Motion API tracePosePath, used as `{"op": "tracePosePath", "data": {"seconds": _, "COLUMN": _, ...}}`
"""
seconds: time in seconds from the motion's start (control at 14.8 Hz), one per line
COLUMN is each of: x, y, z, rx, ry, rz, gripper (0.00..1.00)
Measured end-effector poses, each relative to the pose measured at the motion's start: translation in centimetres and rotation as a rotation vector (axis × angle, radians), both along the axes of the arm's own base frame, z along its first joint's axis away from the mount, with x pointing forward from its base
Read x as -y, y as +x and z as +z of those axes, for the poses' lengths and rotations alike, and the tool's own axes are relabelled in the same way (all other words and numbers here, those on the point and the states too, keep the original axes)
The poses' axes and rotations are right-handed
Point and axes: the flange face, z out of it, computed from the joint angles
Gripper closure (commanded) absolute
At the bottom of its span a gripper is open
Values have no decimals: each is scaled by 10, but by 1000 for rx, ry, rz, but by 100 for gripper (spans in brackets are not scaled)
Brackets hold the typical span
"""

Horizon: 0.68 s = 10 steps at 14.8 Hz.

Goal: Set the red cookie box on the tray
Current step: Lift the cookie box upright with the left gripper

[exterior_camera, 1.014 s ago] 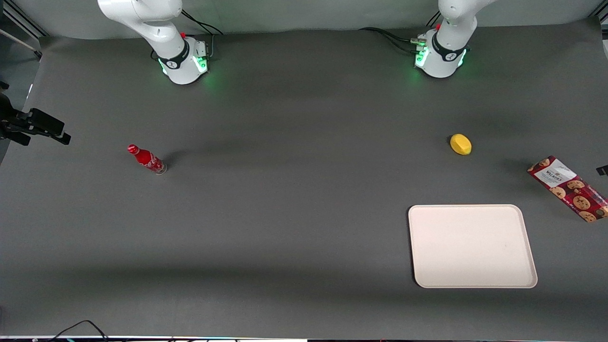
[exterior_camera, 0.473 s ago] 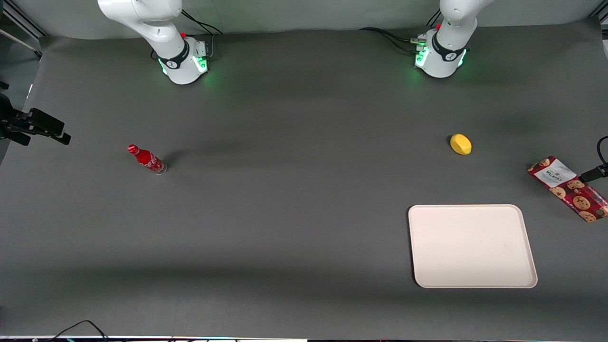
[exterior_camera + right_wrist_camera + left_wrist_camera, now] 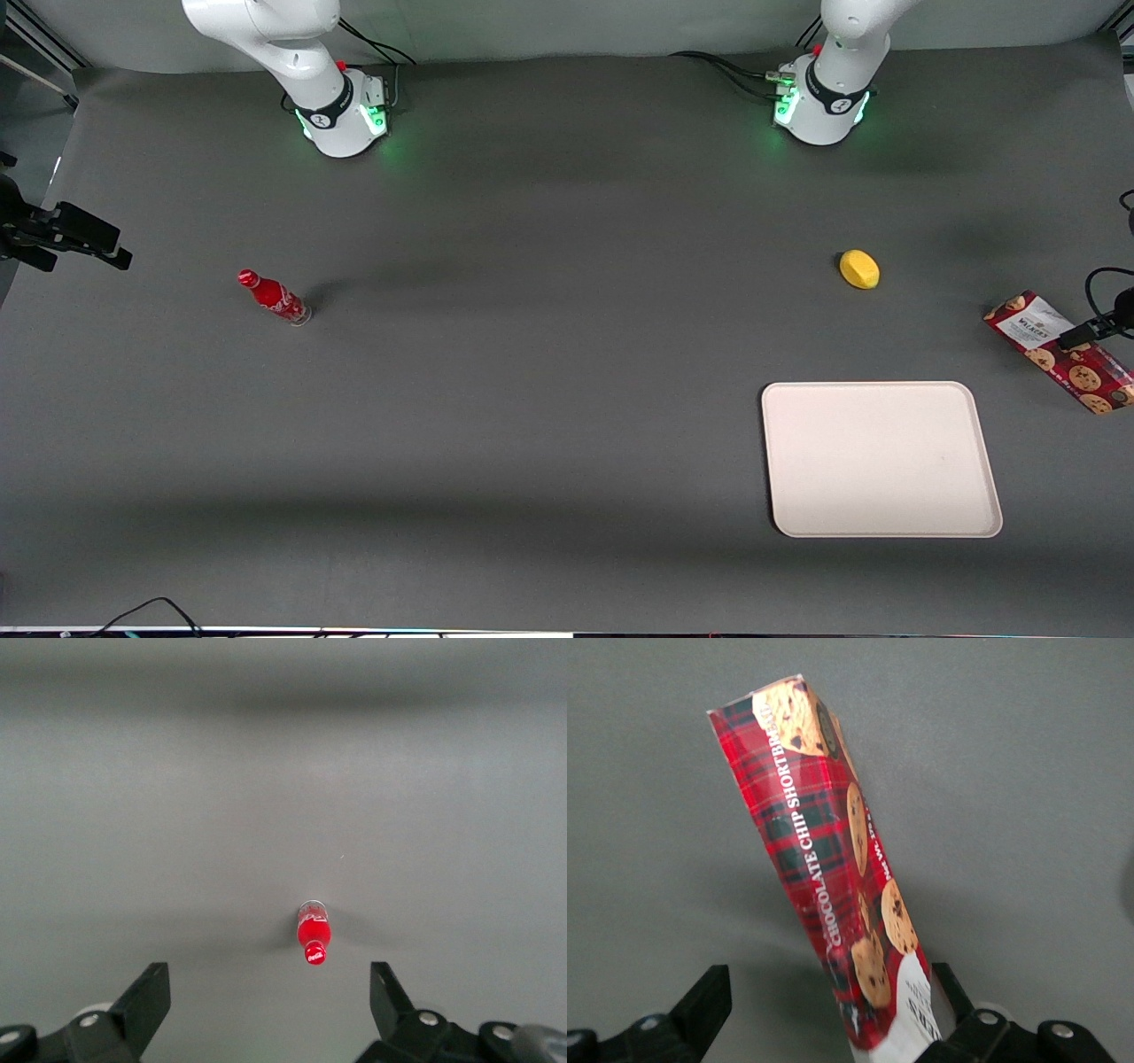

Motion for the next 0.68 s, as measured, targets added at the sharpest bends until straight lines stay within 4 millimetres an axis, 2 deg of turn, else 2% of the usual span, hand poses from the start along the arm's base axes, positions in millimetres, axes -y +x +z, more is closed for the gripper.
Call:
{"op": "tracePosePath", "data": {"seconds": 0.27, "x": -2, "y": -1, "z": -29, "rx": 26, "ry": 4, "rz": 3, "gripper": 2}}
{"op": "tracePosePath", "data": {"seconds": 0.41, "x": 0, "y": -1, "z": -39, "rx": 23, "ry": -5, "rz": 3, "gripper": 28}}
{"op": "tracePosePath", "data": {"seconds": 0.47, "x": 1, "y": -1, "z": -41, "rx": 22, "ry": -8, "rz": 4, "gripper": 38}}
{"op": "tracePosePath", "data": {"seconds": 0.54, "x": 1, "y": 0, "z": -41, "rx": 23, "ry": -10, "rz": 5, "gripper": 41}}
{"op": "tracePosePath", "data": {"seconds": 0.61, "x": 2, "y": 0, "z": -41, "rx": 24, "ry": -10, "rz": 4, "gripper": 50}}
{"op": "tracePosePath", "data": {"seconds": 0.68, "x": 2, "y": 0, "z": -41, "rx": 24, "ry": -10, "rz": 4, "gripper": 53}}
